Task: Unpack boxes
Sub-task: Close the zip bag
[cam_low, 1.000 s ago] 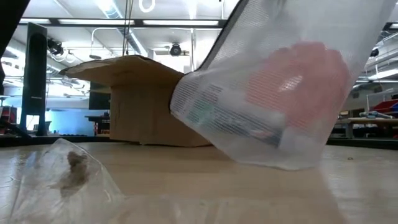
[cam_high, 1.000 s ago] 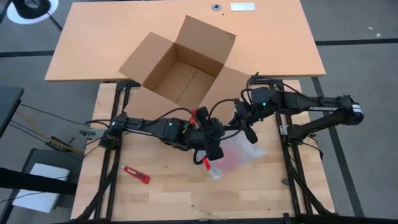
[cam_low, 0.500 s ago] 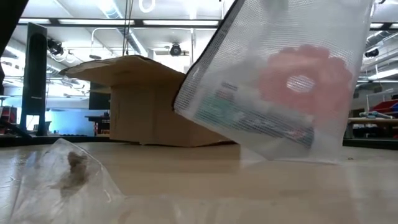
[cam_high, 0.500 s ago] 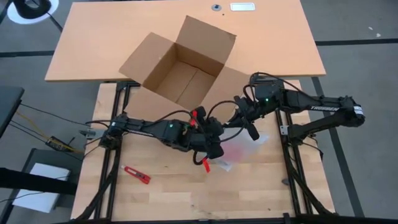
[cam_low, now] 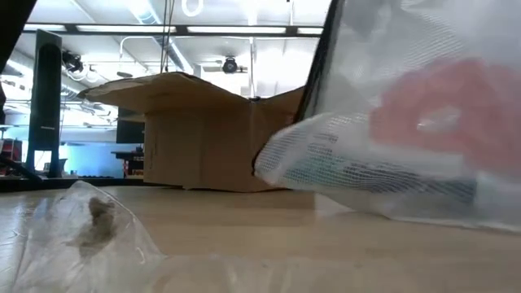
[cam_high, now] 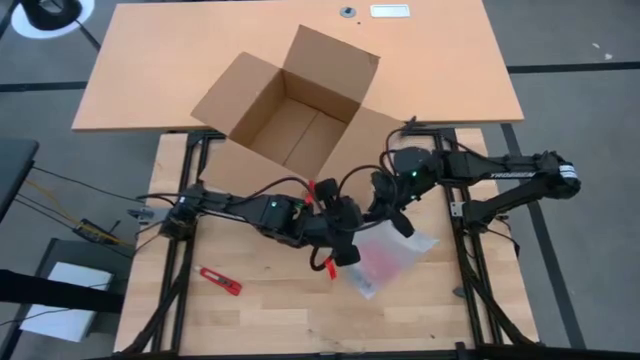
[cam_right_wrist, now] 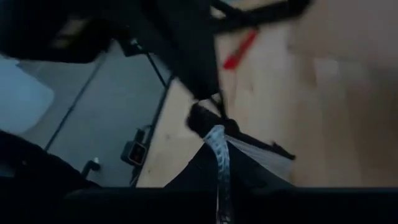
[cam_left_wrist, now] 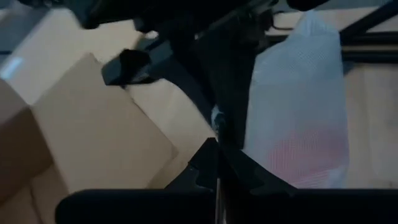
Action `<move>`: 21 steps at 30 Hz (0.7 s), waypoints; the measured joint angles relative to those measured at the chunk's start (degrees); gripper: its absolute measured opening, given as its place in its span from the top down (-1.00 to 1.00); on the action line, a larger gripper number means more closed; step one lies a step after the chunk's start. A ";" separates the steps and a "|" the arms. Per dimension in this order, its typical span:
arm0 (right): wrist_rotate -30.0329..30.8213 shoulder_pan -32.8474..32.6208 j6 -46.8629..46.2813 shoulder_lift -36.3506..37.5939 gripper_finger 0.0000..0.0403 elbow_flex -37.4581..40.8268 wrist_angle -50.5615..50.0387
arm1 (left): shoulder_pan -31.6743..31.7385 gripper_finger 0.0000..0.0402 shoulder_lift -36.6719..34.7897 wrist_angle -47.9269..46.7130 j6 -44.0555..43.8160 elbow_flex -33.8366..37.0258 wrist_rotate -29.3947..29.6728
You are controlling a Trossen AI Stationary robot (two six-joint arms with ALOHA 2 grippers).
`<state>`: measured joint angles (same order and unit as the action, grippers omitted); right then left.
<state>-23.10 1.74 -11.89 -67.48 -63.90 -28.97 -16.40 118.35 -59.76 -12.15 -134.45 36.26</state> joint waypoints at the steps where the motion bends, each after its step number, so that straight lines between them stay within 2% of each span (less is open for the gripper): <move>1: 1.32 -0.26 -1.35 -0.50 0.90 0.02 -0.96 | 0.05 0.94 0.35 -0.09 -0.29 0.00 -0.40; 5: 2.42 -0.24 -1.52 -1.99 0.69 0.11 -6.47 | 0.25 0.94 1.56 -0.90 -0.26 0.00 -1.32; 12: 2.81 -0.24 7.57 -2.33 0.36 0.25 -20.16 | 0.66 0.94 4.13 -3.27 -0.02 -0.17 -6.49; 17: 4.60 -0.50 14.84 -1.86 0.30 0.44 -24.07 | 1.10 0.94 7.40 -3.24 0.10 -0.21 -9.39; 21: 5.01 -0.33 20.56 -0.70 0.33 3.63 -21.12 | 1.81 0.94 8.91 -1.47 0.15 -0.22 -9.66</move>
<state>-18.09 1.41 8.67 -68.18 -60.27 -50.09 -14.59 127.26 -61.22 -11.99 -134.67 26.59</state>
